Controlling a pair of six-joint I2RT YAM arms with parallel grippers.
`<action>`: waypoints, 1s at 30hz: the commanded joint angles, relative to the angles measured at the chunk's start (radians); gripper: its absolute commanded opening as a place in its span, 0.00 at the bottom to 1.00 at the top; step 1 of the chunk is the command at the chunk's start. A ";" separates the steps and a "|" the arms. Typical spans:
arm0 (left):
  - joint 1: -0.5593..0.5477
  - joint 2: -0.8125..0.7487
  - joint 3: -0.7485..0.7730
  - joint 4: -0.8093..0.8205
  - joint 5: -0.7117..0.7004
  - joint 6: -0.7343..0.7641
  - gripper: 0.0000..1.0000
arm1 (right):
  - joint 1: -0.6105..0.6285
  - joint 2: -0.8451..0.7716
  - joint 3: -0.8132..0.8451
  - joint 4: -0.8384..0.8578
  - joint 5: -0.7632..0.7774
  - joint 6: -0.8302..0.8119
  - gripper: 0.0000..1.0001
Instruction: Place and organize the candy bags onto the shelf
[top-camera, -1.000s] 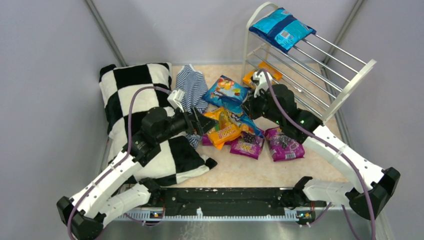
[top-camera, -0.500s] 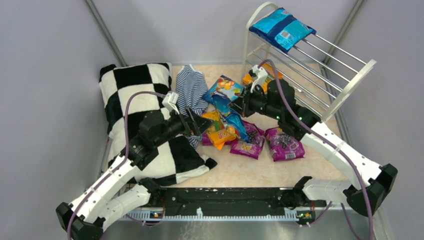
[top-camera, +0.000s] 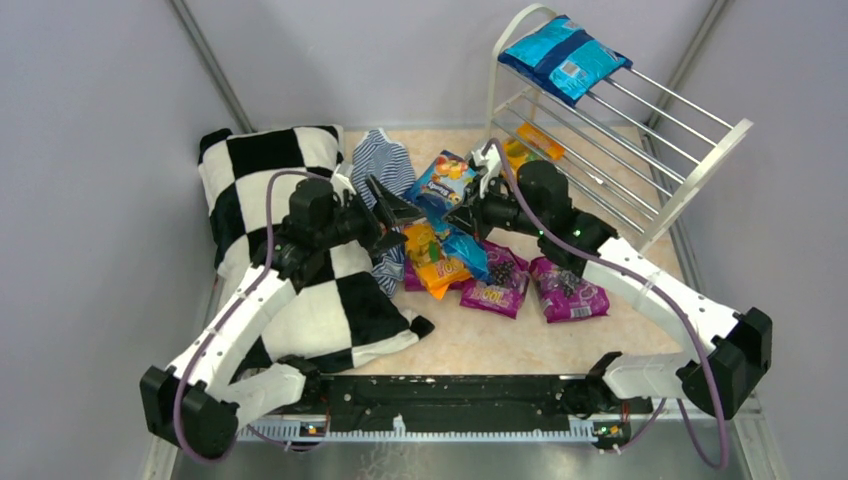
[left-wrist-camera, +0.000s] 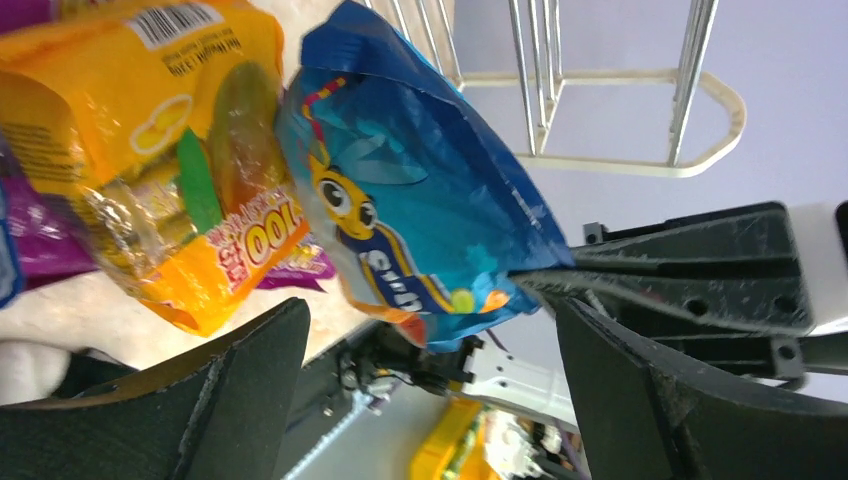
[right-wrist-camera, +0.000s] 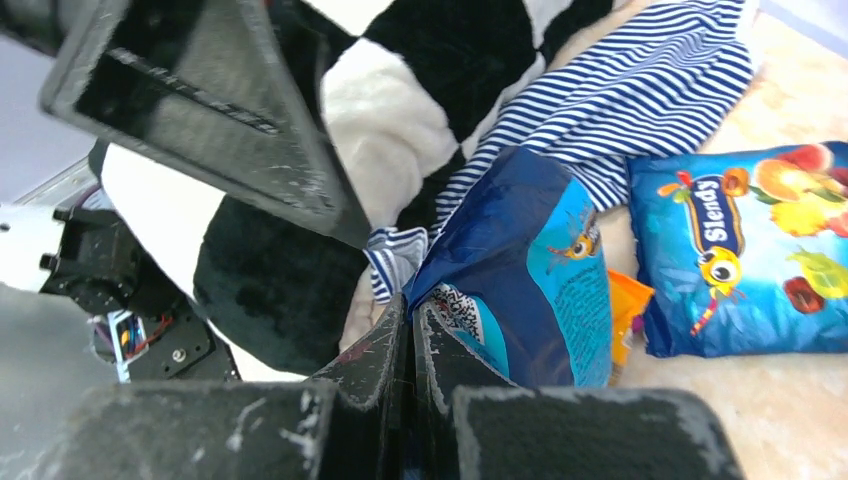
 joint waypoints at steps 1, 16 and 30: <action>0.007 0.066 0.003 0.145 0.180 -0.181 0.99 | 0.006 -0.043 -0.043 0.264 -0.161 -0.067 0.00; -0.017 0.255 -0.065 0.214 0.156 -0.171 0.83 | 0.008 -0.006 -0.172 0.322 -0.349 -0.071 0.00; -0.027 0.287 -0.069 0.253 0.126 0.071 0.29 | 0.012 0.013 -0.185 0.251 -0.235 0.031 0.27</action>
